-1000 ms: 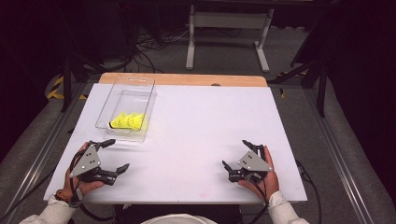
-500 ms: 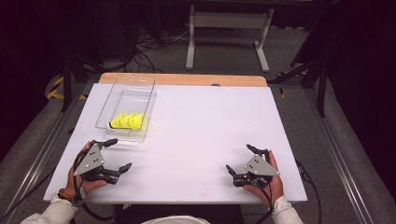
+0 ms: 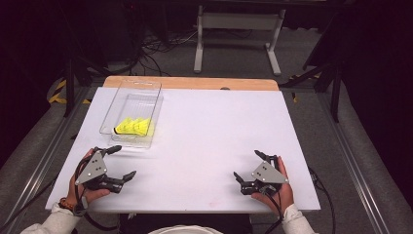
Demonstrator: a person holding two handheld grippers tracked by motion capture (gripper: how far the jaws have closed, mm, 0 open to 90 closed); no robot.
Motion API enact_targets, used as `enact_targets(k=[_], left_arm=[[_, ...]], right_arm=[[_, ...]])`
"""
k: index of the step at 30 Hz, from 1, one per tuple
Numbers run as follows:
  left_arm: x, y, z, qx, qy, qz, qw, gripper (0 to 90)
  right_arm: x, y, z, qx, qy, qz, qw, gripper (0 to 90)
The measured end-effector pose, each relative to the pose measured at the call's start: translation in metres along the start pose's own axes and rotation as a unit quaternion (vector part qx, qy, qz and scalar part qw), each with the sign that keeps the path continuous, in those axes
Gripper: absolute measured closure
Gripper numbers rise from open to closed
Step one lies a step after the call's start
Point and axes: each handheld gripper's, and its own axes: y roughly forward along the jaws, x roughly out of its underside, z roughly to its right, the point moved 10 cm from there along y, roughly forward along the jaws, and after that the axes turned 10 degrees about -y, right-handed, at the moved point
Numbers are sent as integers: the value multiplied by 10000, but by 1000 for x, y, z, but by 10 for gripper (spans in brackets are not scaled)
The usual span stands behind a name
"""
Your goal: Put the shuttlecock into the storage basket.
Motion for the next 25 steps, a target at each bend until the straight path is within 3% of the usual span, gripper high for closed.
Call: enact_targets(k=[20,25], left_arm=[[3,5,-2,-20,9,-90,10000,68],[4,5,-3,-51,-76,-113,9999,68]], right_arm=[[4,2,1,-29,40,-77,10000,32],[4,5,2,-42,79,-86,9999,32]])
